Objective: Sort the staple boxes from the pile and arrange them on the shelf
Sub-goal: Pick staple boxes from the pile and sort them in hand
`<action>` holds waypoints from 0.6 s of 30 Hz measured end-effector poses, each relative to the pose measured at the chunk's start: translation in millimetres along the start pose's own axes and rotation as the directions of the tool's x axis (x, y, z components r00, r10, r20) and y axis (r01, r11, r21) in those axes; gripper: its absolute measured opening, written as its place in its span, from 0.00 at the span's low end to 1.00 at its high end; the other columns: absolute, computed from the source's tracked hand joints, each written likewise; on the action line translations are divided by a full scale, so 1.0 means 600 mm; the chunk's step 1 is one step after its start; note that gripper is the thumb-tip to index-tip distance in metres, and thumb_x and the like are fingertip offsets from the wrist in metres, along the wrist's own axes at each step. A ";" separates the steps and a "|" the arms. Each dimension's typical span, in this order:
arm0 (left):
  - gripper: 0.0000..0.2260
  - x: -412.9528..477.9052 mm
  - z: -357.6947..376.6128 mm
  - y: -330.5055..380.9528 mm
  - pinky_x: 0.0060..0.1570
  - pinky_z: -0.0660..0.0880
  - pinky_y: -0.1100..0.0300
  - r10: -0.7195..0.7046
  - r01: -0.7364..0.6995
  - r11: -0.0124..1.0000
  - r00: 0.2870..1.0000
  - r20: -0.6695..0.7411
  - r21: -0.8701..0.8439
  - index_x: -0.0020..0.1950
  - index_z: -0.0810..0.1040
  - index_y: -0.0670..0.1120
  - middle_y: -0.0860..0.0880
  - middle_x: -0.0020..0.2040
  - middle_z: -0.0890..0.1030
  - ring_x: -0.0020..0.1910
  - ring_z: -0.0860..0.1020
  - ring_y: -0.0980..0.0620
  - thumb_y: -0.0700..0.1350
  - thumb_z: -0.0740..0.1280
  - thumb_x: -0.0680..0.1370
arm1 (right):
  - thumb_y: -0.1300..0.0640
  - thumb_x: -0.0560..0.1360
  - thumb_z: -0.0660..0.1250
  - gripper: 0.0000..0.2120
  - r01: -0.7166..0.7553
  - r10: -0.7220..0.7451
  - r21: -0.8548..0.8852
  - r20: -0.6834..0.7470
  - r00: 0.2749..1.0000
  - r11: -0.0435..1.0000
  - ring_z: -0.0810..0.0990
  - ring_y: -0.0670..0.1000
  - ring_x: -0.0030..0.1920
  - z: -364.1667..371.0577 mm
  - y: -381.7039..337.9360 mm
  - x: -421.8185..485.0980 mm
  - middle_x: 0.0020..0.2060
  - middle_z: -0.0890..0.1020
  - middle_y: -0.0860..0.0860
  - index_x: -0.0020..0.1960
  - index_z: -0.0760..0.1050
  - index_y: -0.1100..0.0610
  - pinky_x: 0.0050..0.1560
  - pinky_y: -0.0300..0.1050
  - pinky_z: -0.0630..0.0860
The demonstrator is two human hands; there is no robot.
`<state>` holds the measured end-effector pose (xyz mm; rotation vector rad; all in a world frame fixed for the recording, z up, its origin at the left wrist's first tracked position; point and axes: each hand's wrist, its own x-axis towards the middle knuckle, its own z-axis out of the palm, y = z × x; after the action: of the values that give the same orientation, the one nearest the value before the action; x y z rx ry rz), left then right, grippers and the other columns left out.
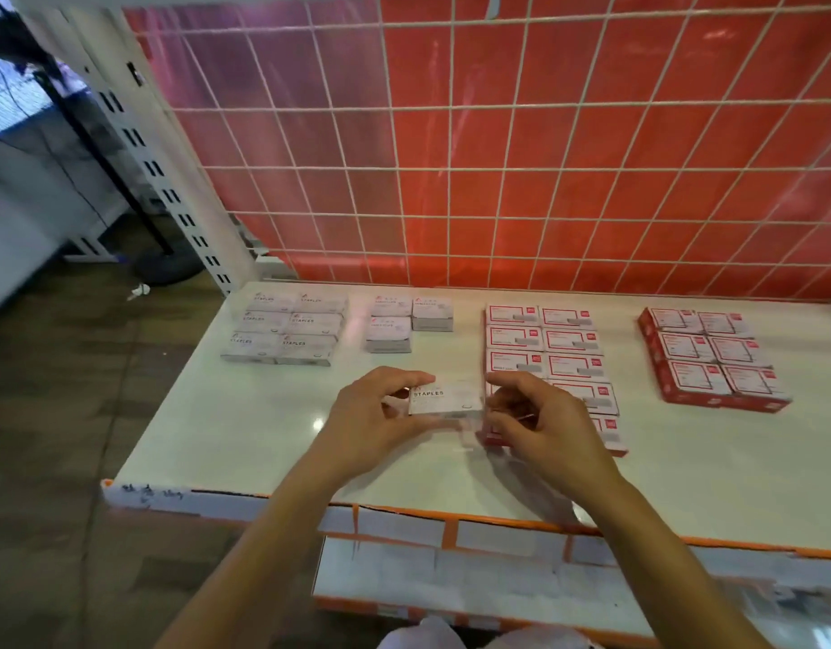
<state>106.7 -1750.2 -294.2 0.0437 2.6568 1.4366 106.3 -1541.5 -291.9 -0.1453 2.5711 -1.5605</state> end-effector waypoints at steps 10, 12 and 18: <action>0.20 -0.012 -0.089 -0.081 0.42 0.69 0.80 -0.075 0.092 0.989 0.987 -0.139 0.119 0.61 0.78 0.55 0.63 0.52 0.75 0.48 0.76 0.65 0.45 0.76 0.70 | 0.58 0.76 0.67 0.17 0.105 -0.093 -0.164 0.077 0.993 0.981 0.76 0.37 0.50 0.055 -0.014 0.014 0.54 0.79 0.44 0.64 0.74 0.50 0.46 0.22 0.70; 0.21 -0.017 -0.098 -0.087 0.40 0.69 0.80 -0.093 0.112 0.986 0.984 -0.153 0.124 0.62 0.77 0.54 0.60 0.53 0.76 0.47 0.76 0.66 0.45 0.75 0.71 | 0.57 0.76 0.67 0.18 0.133 -0.113 -0.204 0.106 0.988 0.970 0.75 0.39 0.52 0.063 -0.019 0.014 0.58 0.78 0.44 0.65 0.73 0.50 0.50 0.24 0.70; 0.21 -0.033 -0.098 -0.088 0.41 0.70 0.79 -0.109 0.138 0.979 0.976 -0.189 0.148 0.64 0.77 0.52 0.56 0.55 0.76 0.46 0.76 0.66 0.44 0.75 0.71 | 0.53 0.76 0.65 0.19 0.233 -0.165 -0.342 0.215 0.963 0.910 0.73 0.45 0.61 0.078 -0.032 0.010 0.63 0.75 0.45 0.67 0.71 0.49 0.63 0.39 0.69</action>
<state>121.2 -1829.8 -304.3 -0.2447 2.8560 1.2419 108.3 -1592.1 -296.3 -0.5778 2.7359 -1.0403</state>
